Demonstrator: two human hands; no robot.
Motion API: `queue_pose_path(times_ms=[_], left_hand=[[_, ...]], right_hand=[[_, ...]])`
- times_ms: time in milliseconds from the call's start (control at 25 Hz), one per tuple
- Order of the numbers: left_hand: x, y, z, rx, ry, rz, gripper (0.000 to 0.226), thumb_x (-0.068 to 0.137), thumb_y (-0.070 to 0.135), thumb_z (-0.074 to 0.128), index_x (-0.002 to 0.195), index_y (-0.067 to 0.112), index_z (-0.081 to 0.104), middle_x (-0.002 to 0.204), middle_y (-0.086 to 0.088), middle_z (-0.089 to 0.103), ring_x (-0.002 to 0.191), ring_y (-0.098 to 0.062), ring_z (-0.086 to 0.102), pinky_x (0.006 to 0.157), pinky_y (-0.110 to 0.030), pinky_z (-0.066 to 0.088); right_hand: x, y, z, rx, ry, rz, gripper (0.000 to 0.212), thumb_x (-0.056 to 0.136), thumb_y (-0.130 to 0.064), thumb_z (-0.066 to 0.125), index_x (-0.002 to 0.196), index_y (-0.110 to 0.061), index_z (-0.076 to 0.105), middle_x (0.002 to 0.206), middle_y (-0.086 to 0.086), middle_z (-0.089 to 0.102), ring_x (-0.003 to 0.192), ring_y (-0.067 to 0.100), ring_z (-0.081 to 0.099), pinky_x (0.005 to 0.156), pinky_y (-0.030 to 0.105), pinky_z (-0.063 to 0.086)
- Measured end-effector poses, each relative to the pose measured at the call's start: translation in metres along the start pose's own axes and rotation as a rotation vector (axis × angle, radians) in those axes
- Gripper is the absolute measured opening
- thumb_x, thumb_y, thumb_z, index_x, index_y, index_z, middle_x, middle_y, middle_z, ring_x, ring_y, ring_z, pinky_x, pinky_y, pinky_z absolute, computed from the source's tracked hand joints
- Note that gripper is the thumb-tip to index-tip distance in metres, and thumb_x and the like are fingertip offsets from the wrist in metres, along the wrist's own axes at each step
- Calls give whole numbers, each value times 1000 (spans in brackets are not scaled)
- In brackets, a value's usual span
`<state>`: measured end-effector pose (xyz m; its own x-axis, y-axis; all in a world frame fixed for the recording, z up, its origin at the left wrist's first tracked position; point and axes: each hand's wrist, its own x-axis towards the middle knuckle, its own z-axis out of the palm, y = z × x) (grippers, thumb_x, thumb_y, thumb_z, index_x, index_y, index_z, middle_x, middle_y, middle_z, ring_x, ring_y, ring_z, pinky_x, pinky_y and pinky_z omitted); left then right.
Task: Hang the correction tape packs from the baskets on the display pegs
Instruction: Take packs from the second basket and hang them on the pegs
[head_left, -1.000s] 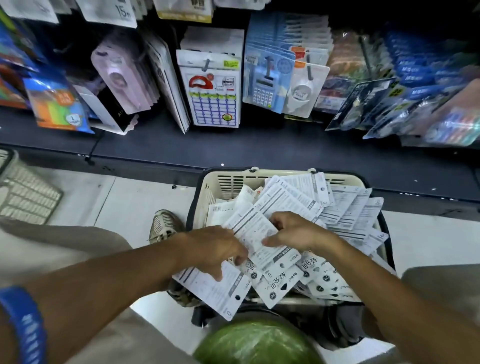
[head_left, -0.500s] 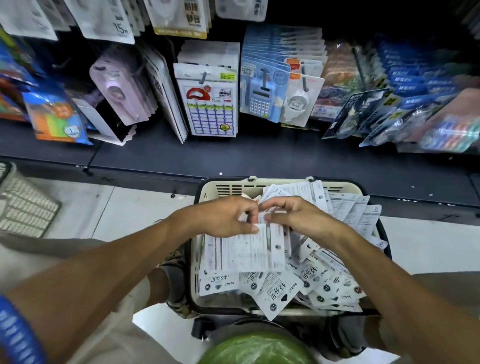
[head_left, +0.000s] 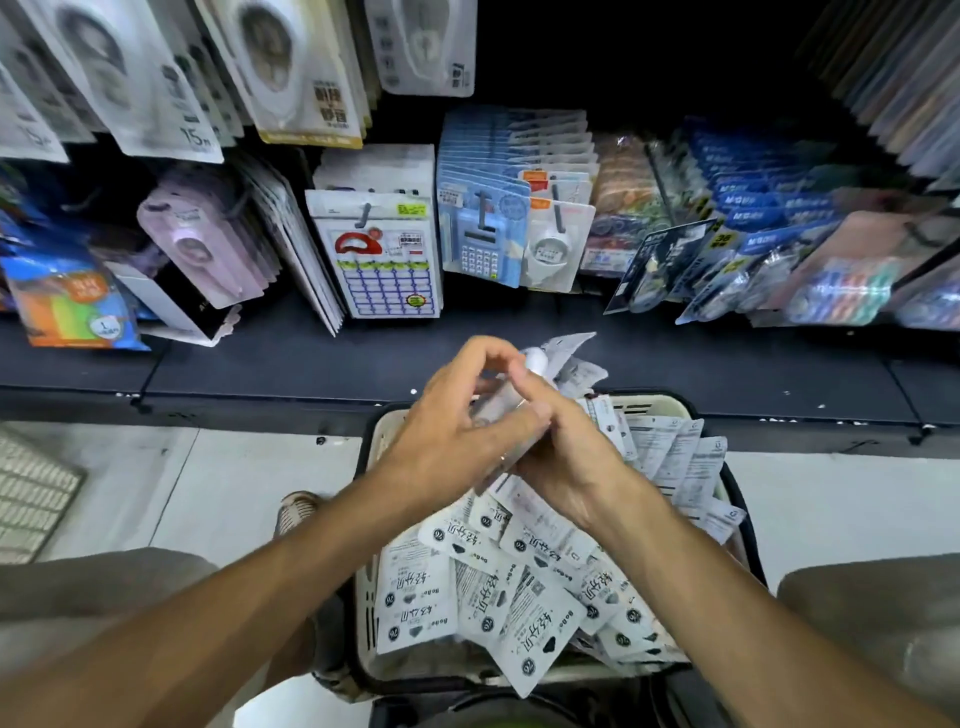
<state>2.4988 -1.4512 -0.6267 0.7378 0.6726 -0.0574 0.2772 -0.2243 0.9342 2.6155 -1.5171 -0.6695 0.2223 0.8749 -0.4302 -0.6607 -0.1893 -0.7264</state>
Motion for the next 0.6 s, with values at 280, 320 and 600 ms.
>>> queue_pose_path(times_ms=[280, 320, 600], left_hand=[[24, -5, -25, -490, -144, -495, 55, 71, 38, 82, 121, 17, 71, 113, -8, 76, 91, -23, 75, 75, -37, 62], [22, -8, -25, -584, -195, -568, 51, 70, 36, 81, 116, 14, 75, 112, -13, 77, 91, -27, 76, 74, -39, 63], [27, -27, -35, -527, -53, -551, 57, 60, 18, 86, 116, 9, 73, 103, -13, 79, 85, -27, 78, 69, -41, 65]], right_hand=[[-11, -10, -10, -22, 5, -83, 45, 76, -21, 80, 118, -7, 71, 111, 15, 75, 100, 29, 73, 93, 44, 57], [-9, -10, -9, -114, 53, -150, 49, 78, -25, 82, 121, -8, 69, 110, 12, 76, 100, 26, 74, 85, 37, 60], [-2, -15, -66, -1193, 397, 45, 44, 99, -53, 54, 137, -31, 49, 134, -5, 61, 99, 20, 69, 79, 35, 57]])
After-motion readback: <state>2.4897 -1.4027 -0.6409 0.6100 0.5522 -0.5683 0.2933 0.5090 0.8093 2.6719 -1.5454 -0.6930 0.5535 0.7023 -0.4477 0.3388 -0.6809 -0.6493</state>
